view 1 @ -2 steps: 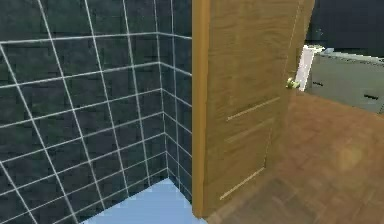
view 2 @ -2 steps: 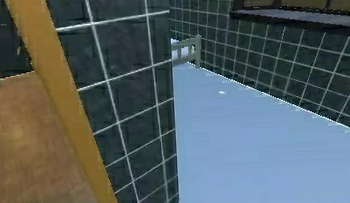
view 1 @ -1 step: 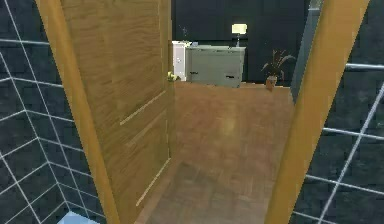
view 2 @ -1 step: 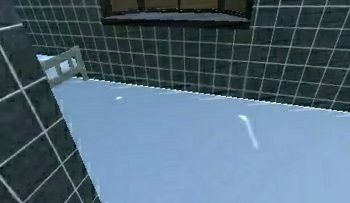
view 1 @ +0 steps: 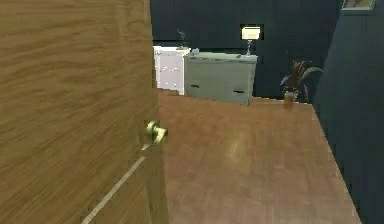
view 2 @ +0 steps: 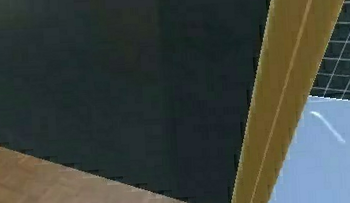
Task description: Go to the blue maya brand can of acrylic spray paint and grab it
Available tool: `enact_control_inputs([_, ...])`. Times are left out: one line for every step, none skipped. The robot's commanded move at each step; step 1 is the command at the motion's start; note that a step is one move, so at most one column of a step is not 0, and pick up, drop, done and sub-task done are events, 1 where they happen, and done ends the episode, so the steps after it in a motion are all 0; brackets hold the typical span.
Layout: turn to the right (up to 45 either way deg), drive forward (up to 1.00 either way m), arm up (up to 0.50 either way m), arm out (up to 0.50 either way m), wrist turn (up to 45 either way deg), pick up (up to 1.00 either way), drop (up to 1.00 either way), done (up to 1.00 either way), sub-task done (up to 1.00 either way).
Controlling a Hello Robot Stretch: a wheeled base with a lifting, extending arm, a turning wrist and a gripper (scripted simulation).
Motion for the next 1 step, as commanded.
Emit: enact_control_inputs([18.0, 0.0, 0.0, 0.0, 0.0, 0.0, 0.0, 0.0, 0.0])
